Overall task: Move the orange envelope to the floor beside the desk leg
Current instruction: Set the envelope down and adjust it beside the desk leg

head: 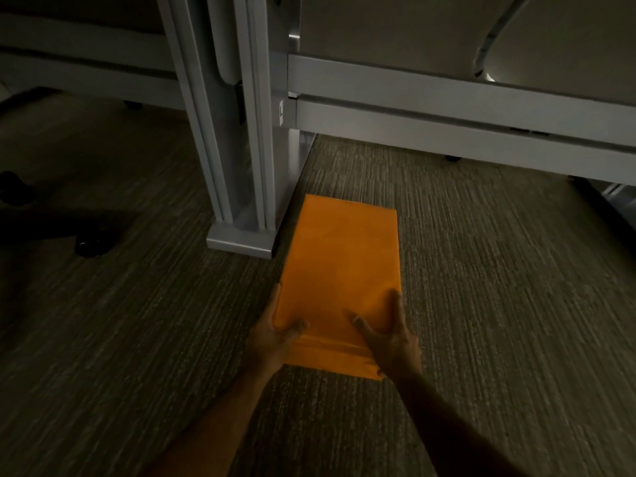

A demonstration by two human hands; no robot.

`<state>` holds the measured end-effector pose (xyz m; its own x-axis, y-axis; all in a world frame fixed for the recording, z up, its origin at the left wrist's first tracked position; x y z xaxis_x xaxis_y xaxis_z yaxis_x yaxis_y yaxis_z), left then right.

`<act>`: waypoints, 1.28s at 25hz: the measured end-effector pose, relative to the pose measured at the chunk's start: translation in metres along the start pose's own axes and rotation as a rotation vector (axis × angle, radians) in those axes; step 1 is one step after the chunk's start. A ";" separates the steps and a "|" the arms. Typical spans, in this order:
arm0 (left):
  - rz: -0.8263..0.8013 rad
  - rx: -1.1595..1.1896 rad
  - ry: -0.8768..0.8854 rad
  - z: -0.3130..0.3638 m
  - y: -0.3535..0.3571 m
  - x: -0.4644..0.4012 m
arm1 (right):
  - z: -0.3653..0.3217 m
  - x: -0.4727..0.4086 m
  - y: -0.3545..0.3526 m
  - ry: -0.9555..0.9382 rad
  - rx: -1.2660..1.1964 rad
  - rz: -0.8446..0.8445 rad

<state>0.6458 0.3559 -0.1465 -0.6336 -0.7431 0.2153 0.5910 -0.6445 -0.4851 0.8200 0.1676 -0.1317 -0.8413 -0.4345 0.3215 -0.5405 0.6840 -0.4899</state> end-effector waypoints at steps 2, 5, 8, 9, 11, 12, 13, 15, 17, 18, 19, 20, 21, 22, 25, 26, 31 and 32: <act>-0.010 0.002 0.012 0.005 -0.003 -0.005 | -0.003 -0.001 0.001 0.005 -0.025 -0.002; -0.012 0.017 0.010 0.006 -0.006 -0.017 | -0.011 -0.004 0.000 0.007 -0.013 0.013; 0.007 0.008 0.028 0.008 -0.005 -0.015 | -0.010 -0.005 0.000 0.015 -0.003 0.010; 0.015 0.005 0.028 0.007 -0.004 -0.015 | -0.009 -0.006 0.000 0.012 0.002 0.012; 0.026 0.025 0.030 0.004 -0.004 -0.018 | -0.009 -0.009 0.001 0.010 -0.001 0.012; 0.030 0.028 0.043 0.004 -0.004 -0.018 | -0.008 -0.011 0.001 0.018 -0.013 0.010; 0.032 0.022 0.063 0.006 -0.005 -0.017 | -0.006 -0.012 0.001 0.026 -0.029 0.007; 0.023 0.018 0.091 0.006 -0.006 -0.014 | -0.003 -0.014 0.002 0.032 -0.055 0.000; 0.011 0.023 0.088 0.006 -0.006 -0.013 | -0.001 -0.016 0.002 0.036 -0.068 -0.012; 0.009 0.027 0.083 0.006 -0.006 -0.013 | -0.001 -0.016 0.002 0.041 -0.075 -0.020; -0.001 0.031 0.076 0.005 -0.008 -0.014 | -0.002 -0.016 0.002 0.051 -0.077 -0.030; -0.016 0.022 0.069 0.004 -0.009 -0.015 | -0.002 -0.014 0.002 0.062 -0.073 -0.039; -0.034 -0.003 0.065 0.002 -0.012 -0.017 | -0.004 -0.012 0.003 0.065 -0.072 -0.048; -0.056 -0.029 0.057 -0.001 -0.015 -0.018 | -0.006 -0.009 0.007 0.059 -0.065 -0.055; -0.048 -0.100 -0.019 -0.014 -0.037 -0.021 | -0.018 -0.002 0.031 0.010 -0.017 -0.081; -0.028 -0.126 -0.055 -0.019 -0.048 -0.025 | -0.024 -0.002 0.043 0.006 -0.013 -0.098; -0.115 -0.493 0.043 -0.019 -0.078 -0.046 | -0.039 -0.014 0.067 0.008 -0.056 -0.165; -0.149 -0.646 0.127 -0.014 -0.074 -0.047 | -0.037 -0.014 0.065 0.005 -0.061 -0.169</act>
<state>0.6248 0.4412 -0.1330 -0.7624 -0.6021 0.2371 0.1005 -0.4720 -0.8758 0.7969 0.2398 -0.1384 -0.7387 -0.5434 0.3988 -0.6723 0.6363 -0.3783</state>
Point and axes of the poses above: each hand's wrist, its own x-axis away from the middle knuckle, its own y-axis out of the palm, z = x × y, the point moved 6 cm from there along -x, towards the middle knuckle, and after that the axes turned 13 degrees about -x, right-handed, at the moved point
